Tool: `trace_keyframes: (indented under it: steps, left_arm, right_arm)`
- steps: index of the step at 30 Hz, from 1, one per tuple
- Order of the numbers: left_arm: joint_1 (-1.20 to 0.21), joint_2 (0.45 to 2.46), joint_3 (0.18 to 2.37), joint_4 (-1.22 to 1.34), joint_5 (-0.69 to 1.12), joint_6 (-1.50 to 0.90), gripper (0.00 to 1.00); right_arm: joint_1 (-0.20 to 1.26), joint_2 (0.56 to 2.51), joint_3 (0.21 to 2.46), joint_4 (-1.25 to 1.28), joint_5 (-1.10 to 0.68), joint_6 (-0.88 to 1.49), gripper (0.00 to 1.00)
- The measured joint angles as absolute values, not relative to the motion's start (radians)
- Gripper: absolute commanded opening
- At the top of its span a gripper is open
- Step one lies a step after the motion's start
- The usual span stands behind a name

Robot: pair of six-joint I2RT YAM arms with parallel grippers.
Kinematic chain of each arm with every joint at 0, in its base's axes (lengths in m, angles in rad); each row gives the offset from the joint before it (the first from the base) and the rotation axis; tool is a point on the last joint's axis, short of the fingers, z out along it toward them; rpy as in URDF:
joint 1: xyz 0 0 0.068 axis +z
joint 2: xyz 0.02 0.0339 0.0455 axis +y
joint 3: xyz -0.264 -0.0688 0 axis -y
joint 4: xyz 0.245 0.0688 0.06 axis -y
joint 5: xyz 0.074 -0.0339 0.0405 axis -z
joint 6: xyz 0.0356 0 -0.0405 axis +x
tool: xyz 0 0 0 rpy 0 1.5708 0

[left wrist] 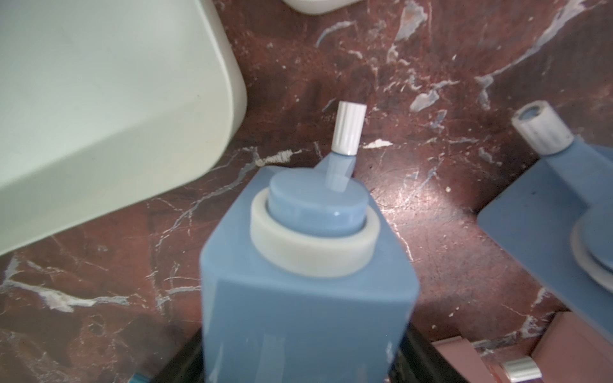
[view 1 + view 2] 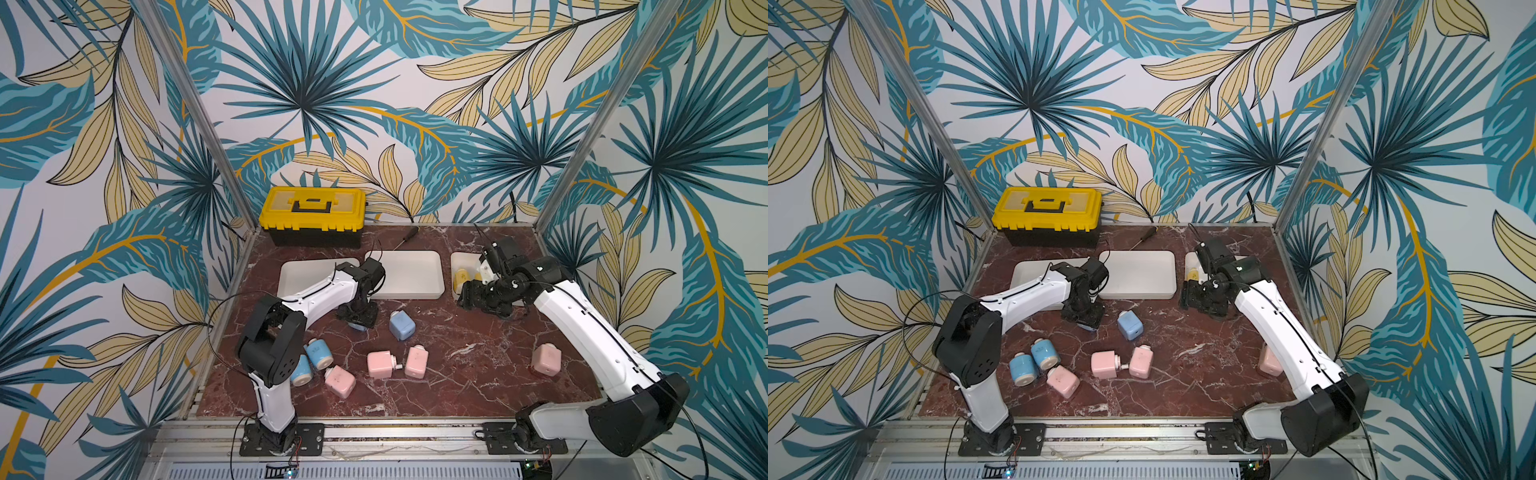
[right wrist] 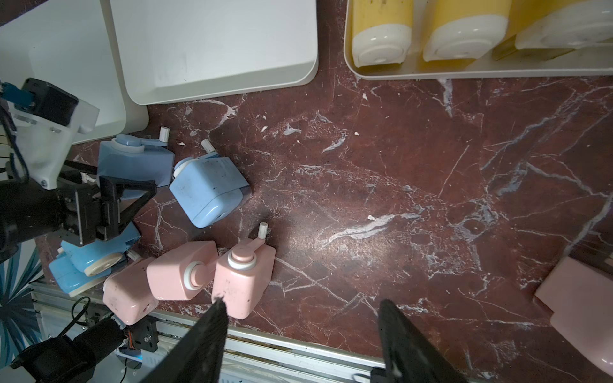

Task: Place the pencil sharpeners by color into the storage box
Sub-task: Pick up the pencil sharpener from the center of the board.

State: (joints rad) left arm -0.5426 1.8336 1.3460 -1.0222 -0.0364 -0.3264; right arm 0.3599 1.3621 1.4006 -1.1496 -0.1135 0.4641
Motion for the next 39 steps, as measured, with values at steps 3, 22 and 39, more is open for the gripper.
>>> trace_keyframes:
  steps: [3, 22, 39]
  left_arm:
    - [-0.542, 1.851, 1.346, -1.022, -0.032, -0.326, 0.74]
    - [-0.535, 1.893, 1.383, -1.023, -0.018, -0.326, 0.77]
    - [-0.533, 1.914, 1.409, -1.037, -0.007, -0.336, 0.52]
  right_arm:
    - [0.36, 1.362, 1.401, -1.15, -0.113, 0.464, 0.73]
    - [0.36, 1.368, 1.4, -1.149, -0.118, 0.464, 0.73]
    - [0.36, 1.386, 1.401, -1.149, -0.121, 0.453, 0.73]
